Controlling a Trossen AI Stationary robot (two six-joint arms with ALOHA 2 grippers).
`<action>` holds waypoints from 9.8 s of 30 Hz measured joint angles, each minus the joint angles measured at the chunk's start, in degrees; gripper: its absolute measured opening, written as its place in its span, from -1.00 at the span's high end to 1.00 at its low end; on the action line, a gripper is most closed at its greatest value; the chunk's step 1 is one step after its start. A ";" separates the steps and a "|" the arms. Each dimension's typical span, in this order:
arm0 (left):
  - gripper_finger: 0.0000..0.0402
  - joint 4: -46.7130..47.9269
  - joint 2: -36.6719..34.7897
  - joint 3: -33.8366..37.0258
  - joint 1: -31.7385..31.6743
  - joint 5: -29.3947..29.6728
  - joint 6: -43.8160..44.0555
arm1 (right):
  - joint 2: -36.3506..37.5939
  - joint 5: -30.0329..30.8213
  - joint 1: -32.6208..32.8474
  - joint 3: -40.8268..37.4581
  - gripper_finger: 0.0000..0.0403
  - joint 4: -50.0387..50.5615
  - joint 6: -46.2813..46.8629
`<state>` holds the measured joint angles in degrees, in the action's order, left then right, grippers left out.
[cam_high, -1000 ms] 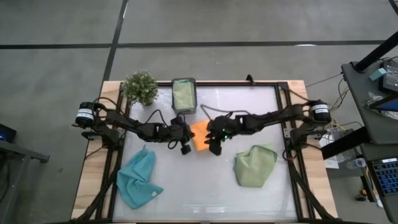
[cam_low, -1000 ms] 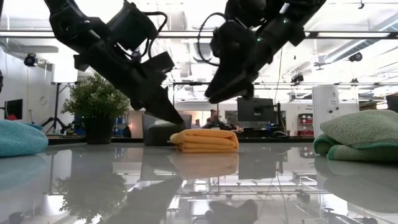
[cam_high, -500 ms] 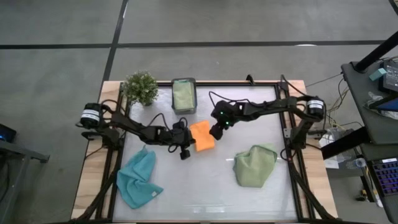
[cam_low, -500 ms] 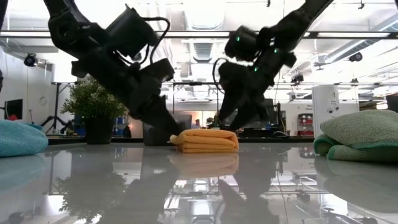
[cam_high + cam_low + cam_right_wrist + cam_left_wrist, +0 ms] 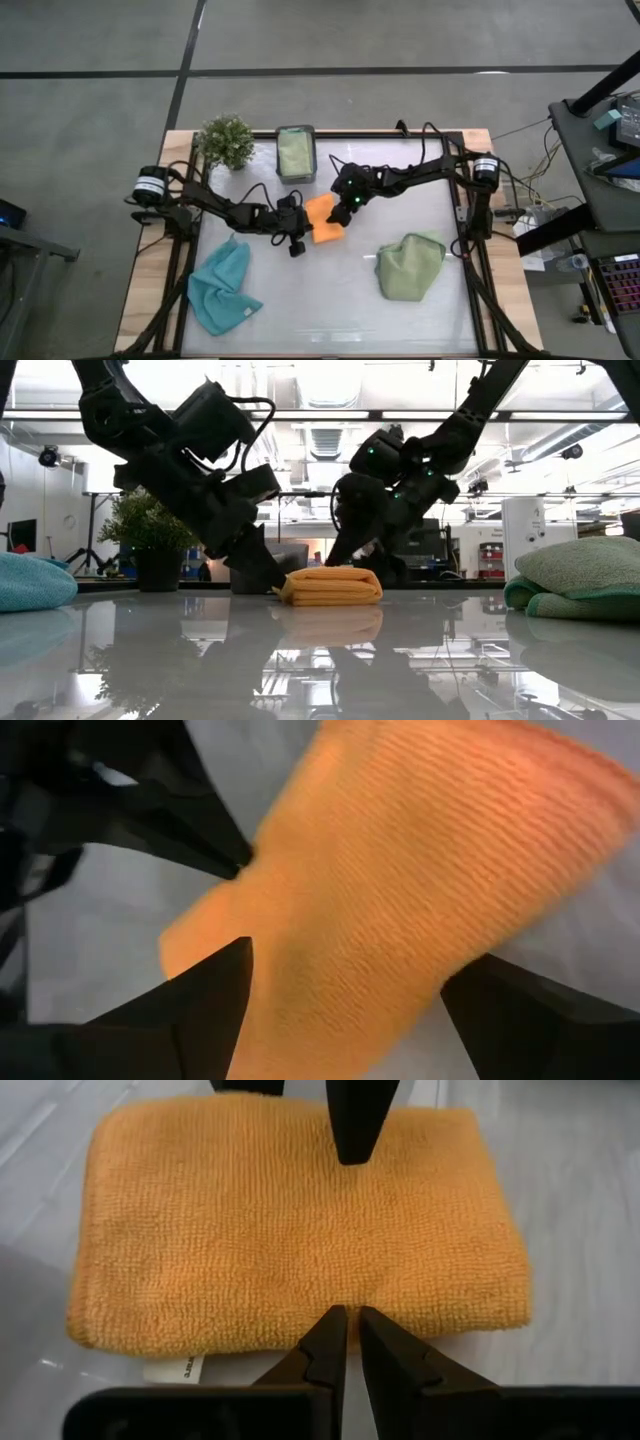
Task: Fold microfiber towels
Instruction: Put the yellow folded towel into the bin, then fold the green towel
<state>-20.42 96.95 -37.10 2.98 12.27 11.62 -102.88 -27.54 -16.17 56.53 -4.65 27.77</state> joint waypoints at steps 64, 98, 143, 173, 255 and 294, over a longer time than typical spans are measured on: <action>0.90 20.66 -46.95 1.11 0.13 33.31 -19.52 | -5.94 -1.41 -10.41 33.35 0.94 0.25 -0.75; 0.90 23.60 -46.66 1.11 0.15 33.42 -19.37 | -23.36 8.10 -15.08 56.66 0.74 28.44 -12.07; 0.90 18.38 -24.04 -6.64 -32.03 -10.99 -23.63 | -22.83 5.95 -19.59 62.89 0.96 28.92 -48.38; 0.91 27.43 -11.72 -10.34 -34.10 -12.22 -24.09 | -23.37 7.23 -15.75 48.59 0.96 0.32 -41.85; 0.90 26.69 -18.58 -10.04 -34.52 -7.81 -30.26 | -16.76 -0.72 -12.97 47.21 0.96 27.82 -46.47; 0.90 17.04 -19.46 -13.11 -31.97 -4.48 -29.72 | 19.89 0.65 -9.69 5.17 0.96 16.32 -35.44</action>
<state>-3.39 77.48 -50.21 -28.99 7.80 -18.10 -82.98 -26.89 -25.86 61.71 11.66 -7.67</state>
